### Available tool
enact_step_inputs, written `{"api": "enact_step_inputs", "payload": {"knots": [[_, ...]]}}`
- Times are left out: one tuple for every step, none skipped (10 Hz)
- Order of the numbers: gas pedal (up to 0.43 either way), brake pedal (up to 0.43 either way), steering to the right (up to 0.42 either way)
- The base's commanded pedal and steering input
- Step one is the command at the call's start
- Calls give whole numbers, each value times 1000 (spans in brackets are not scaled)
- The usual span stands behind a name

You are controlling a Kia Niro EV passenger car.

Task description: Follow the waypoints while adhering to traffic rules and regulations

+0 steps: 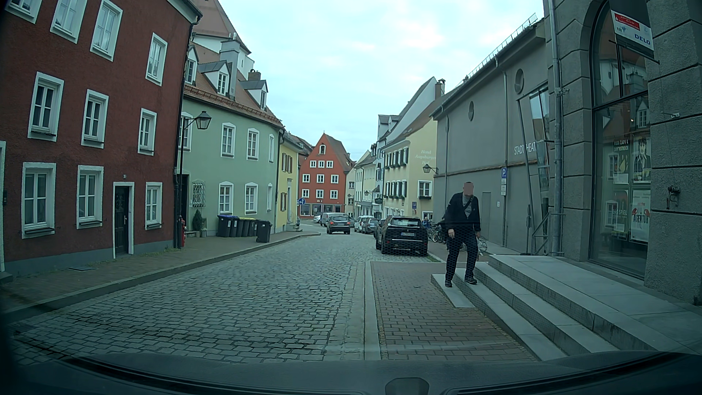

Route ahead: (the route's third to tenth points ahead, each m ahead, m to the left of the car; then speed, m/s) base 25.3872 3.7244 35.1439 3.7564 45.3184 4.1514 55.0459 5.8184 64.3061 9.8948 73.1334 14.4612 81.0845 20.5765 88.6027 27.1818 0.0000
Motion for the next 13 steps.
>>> {"api": "enact_step_inputs", "payload": {"knots": [[0, 305, -217], [0, 305, -217], [0, 305, -217], [0, 311, -217], [0, 311, -217], [0, 305, -216], [0, 305, -216], [0, 311, -217], [0, 311, -217], [0, 311, -217], [0, 311, -217], [0, 311, -217], [0, 311, -217]]}}
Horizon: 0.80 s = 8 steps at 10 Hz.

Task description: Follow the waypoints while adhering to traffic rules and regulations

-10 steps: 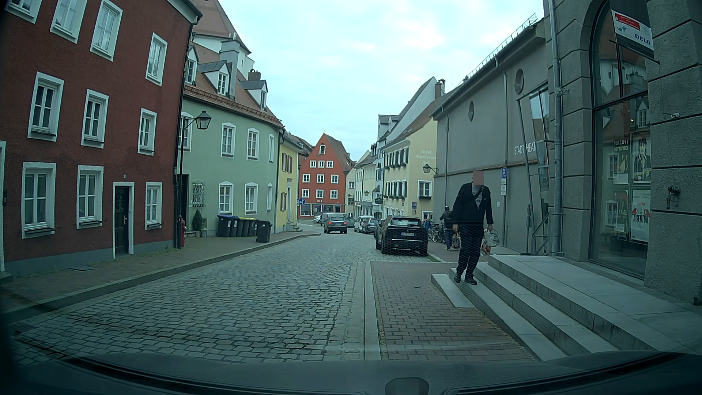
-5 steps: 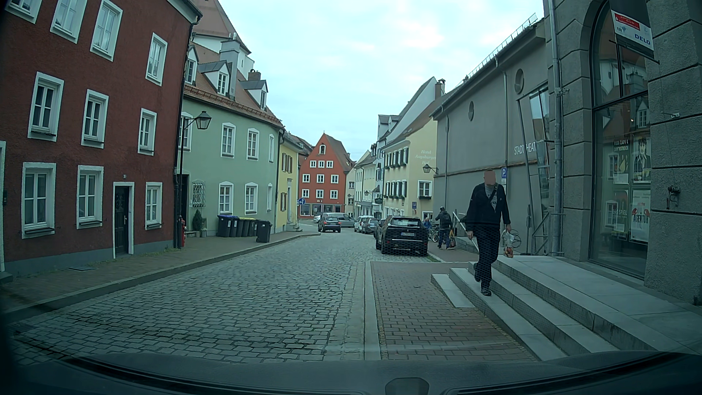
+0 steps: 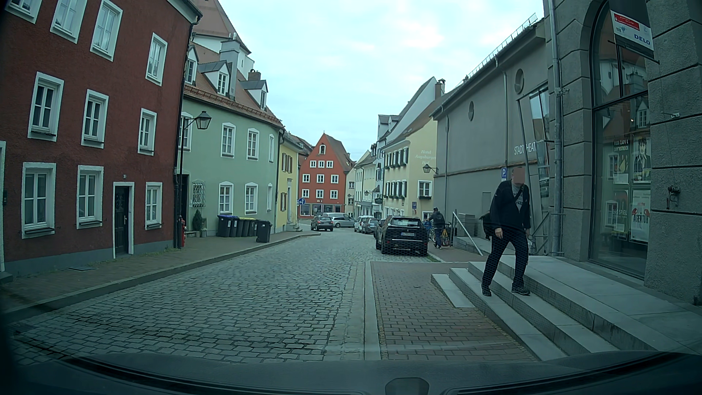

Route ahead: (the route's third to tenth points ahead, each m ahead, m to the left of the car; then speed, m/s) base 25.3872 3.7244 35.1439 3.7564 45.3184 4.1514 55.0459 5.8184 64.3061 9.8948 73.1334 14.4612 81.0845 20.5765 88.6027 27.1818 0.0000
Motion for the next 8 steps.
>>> {"api": "enact_step_inputs", "payload": {"knots": [[0, 311, -217], [0, 311, -217], [0, 311, -217], [0, 311, -217], [0, 311, -217], [0, 305, -217], [0, 311, -217], [0, 311, -217]]}}
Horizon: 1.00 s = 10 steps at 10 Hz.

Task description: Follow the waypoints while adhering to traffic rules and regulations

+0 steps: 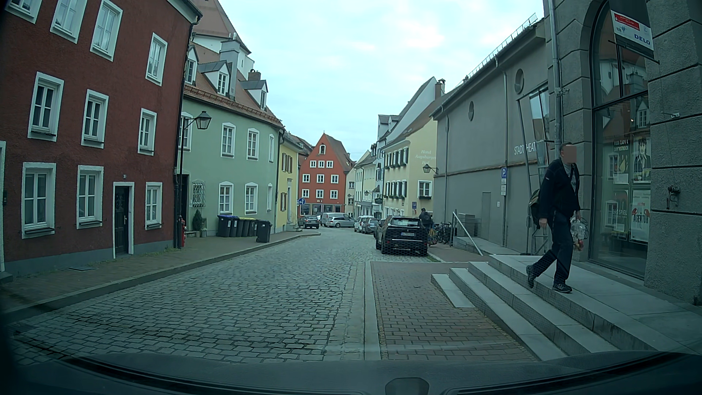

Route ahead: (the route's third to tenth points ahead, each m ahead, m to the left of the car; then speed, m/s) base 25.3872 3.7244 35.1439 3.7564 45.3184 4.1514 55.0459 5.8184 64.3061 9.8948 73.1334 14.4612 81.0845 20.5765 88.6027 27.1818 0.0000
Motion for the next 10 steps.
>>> {"api": "enact_step_inputs", "payload": {"knots": [[0, 311, -216], [0, 311, -216], [0, 311, -217], [0, 311, -217], [0, 311, -217], [0, 311, -217], [0, 311, -217], [0, 311, -217], [0, 311, -217], [0, 311, -217]]}}
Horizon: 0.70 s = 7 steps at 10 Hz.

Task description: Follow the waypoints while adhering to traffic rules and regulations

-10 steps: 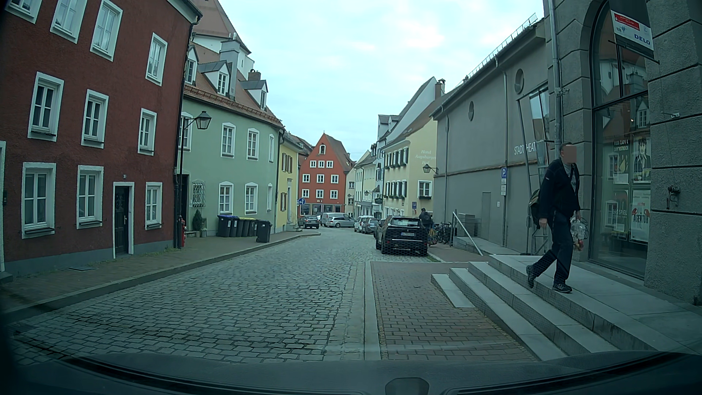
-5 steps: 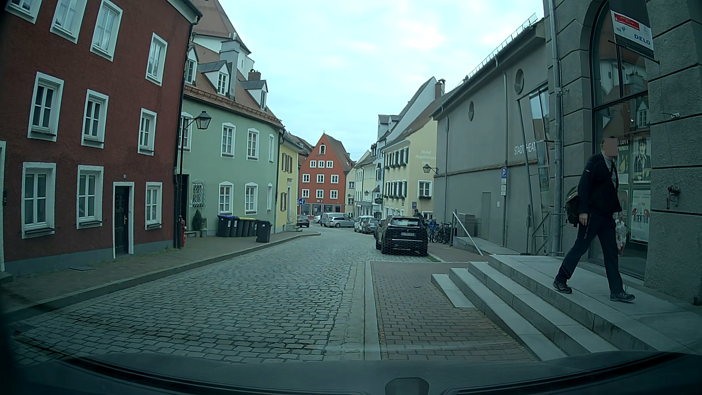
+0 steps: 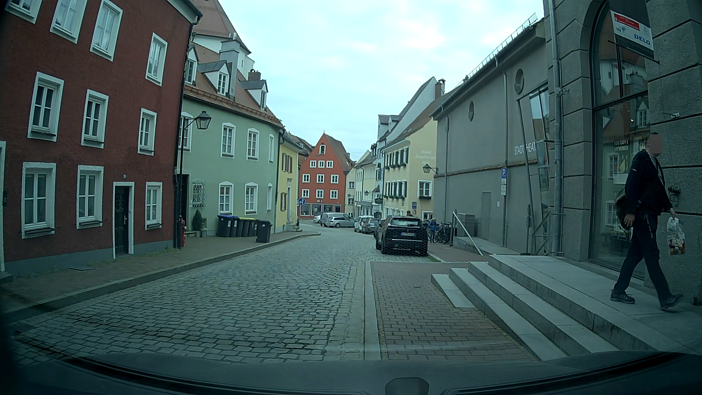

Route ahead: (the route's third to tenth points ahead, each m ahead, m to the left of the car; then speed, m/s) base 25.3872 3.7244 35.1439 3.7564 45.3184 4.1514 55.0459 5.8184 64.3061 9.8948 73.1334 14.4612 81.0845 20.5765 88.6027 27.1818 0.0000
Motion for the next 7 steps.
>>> {"api": "enact_step_inputs", "payload": {"knots": [[0, 305, -217], [0, 311, -217], [0, 311, -217], [0, 311, -217], [0, 311, -217], [0, 311, -217], [0, 311, -217]]}}
